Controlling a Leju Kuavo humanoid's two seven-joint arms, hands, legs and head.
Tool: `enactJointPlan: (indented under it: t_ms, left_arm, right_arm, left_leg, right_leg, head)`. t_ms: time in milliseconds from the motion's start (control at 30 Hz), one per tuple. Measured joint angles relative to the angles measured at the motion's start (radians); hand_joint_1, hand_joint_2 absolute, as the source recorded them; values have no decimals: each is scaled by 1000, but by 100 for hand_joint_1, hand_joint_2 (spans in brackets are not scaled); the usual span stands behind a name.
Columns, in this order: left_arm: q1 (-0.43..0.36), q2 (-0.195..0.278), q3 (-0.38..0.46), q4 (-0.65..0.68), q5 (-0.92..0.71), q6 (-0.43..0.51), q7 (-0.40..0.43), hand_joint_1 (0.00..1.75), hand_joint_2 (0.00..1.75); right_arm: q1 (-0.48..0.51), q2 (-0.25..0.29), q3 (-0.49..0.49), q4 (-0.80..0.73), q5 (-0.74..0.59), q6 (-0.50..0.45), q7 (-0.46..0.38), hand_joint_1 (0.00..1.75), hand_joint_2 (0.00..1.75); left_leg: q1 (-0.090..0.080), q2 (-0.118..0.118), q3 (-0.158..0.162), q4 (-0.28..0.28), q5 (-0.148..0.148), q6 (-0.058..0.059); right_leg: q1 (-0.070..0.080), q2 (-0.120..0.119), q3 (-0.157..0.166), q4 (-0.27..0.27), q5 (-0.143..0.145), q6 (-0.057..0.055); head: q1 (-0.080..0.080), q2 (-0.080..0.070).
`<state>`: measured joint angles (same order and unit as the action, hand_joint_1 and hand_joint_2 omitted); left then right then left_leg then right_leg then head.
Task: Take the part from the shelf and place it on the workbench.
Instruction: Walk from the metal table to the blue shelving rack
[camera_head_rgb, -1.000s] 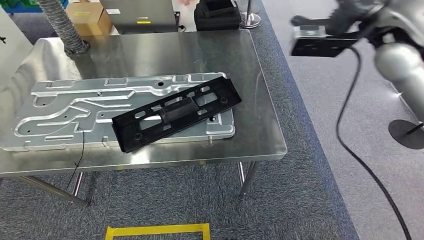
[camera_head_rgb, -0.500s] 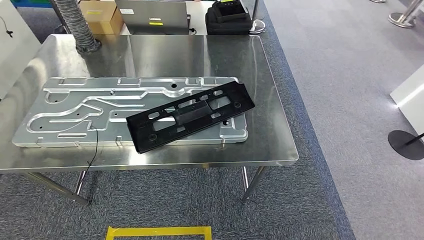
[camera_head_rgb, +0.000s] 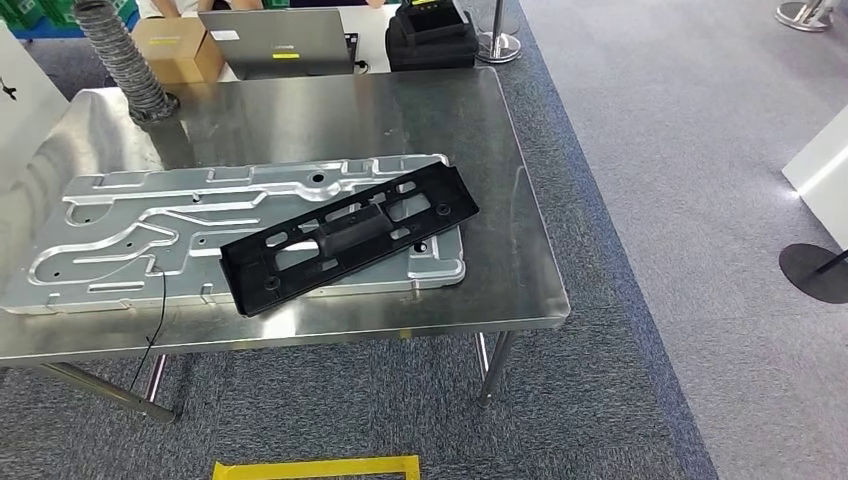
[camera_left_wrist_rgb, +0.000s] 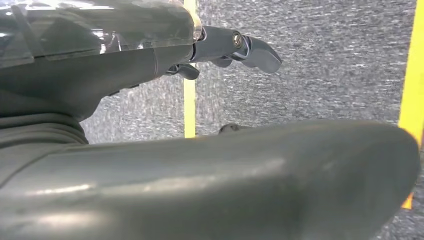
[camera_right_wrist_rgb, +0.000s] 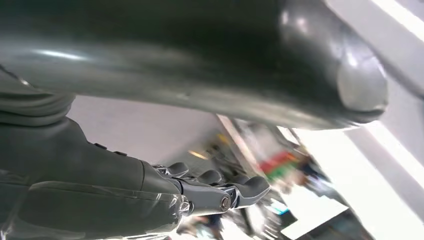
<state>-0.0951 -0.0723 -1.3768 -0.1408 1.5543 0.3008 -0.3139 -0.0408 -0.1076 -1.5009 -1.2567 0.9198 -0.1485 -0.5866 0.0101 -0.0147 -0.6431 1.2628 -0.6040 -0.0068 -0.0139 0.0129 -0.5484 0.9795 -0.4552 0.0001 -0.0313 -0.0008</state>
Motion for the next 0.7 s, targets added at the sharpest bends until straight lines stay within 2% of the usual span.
enactJointPlan:
  t_ms: [67, 100, 133, 167, 233, 267, 300, 333, 400, 433, 467, 500, 567, 600, 633, 700]
  left_arm:
    - [-1, 2, 2, 0, -1, 0, -9, 0, 0]
    - [-1, 4, 2, 0, -2, 0, -13, 0, 0]
    - [-2, 5, 2, 0, -3, -1, -16, 0, 0]
    - [-2, 5, 2, 0, -4, -2, -19, 0, 0]
    - [-3, 6, 2, 0, -6, -4, -22, 0, 0]
    - [-4, 6, 1, 0, -7, -4, -23, 0, 0]
    - [-6, 6, 1, 0, -8, -5, -23, 0, 0]
    - [-7, 6, 1, 0, -9, -6, -23, 0, 0]
    - [-8, 6, -1, 0, -11, -9, -21, 0, 0]
    - [-8, 6, -2, 0, -13, -10, -20, 0, 0]
    - [-7, 6, -4, 0, -15, -10, -18, 0, 0]
    - [-8, 6, -7, 0, -18, -10, -17, 0, 0]
    - [-9, 6, -14, 0, -24, -10, -15, 0, 0]
    - [-10, 6, -17, 0, -26, -10, -15, 0, 0]
    - [-11, 7, -20, 0, -28, -9, -14, 0, 0]
    - [-14, 8, -23, 0, -28, -8, -11, 0, 0]
  right_arm:
    - [-1, 24, -12, 105, 36, -66, 37, 0, 0]
    - [-2, 34, -15, 175, 52, -108, 50, 0, 0]
    - [-3, 42, -16, 247, 63, -145, 60, 0, 0]
    - [-4, 47, -17, 324, 74, -176, 72, 0, 0]
    - [-7, 53, -18, 467, 91, -212, 97, 0, 0]
    - [-8, 56, -18, 534, 100, -219, 113, 0, 0]
    - [-11, 59, -18, 595, 106, -220, 131, 0, 0]
    - [-14, 62, -18, 651, 109, -216, 153, 0, 0]
    - [-22, 69, -18, 748, 107, -197, 194, 0, 0]
    - [-24, 74, -18, 786, 105, -186, 213, 0, 0]
    - [-27, 78, -18, 821, 105, -173, 233, 0, 0]
    - [-29, 83, -18, 851, 106, -158, 252, 0, 0]
    - [-36, 95, -18, 902, 109, -123, 288, 0, 0]
    - [-41, 102, -18, 922, 112, -108, 300, 0, 0]
    - [-46, 111, -18, 941, 117, -96, 310, 0, 0]
    - [-52, 128, -17, 969, 128, -84, 323, 0, 0]
  left_leg:
    - [-4, 0, 76, -143, 68, 13]
    - [-7, 1, 110, -211, 94, 18]
    - [-10, 2, 132, -255, 108, 22]
    - [-12, 3, 140, -276, 112, 24]
    - [-12, 6, 141, -283, 118, 30]
    - [-10, 8, 142, -288, 123, 35]
    - [-8, 9, 144, -294, 128, 41]
    - [-6, 12, 144, -298, 133, 45]
    - [-8, 16, 139, -298, 135, 48]
    - [-8, 17, 137, -297, 135, 48]
    - [-8, 18, 136, -295, 135, 47]
    - [-8, 19, 136, -293, 134, 46]
    - [-6, 19, 137, -287, 130, 39]
    - [-7, 19, 136, -282, 127, 33]
    - [-8, 19, 134, -278, 125, 26]
    - [-9, 19, 131, -275, 123, 12]
  right_leg:
    - [5, 0, 3, 1, 0, 0]
    - [8, 0, 4, 2, -1, 1]
    - [10, 0, 3, 3, 0, 4]
    - [11, 0, 2, 4, 0, 8]
    - [10, 0, 1, 4, 2, 18]
    - [8, -1, -1, 10, -3, 24]
    - [7, -2, -11, 32, -20, 29]
    - [4, -4, -30, 75, -48, 35]
    - [-1, -6, -91, 210, -118, 44]
    - [-4, -6, -116, 266, -138, 48]
    - [-7, -7, -126, 292, -139, 51]
    - [-9, -8, -116, 275, -119, 53]
    - [-14, -10, -50, 147, -55, 53]
    - [-13, -11, -18, 82, -32, 49]
    - [-11, -11, 2, 40, -21, 43]
    - [-4, -9, 8, 21, -23, 27]
  head:
    - [0, 0]
    - [0, 0]
    - [0, 0]
    - [0, 0]
    - [0, 0]
    - [0, 0]
    - [0, 0]
    - [0, 0]
    - [0, 0]
    - [0, 0]
    - [0, 0]
    - [0, 0]
    - [0, 0]
    - [0, 0]
    - [0, 0]
    - [0, 0]
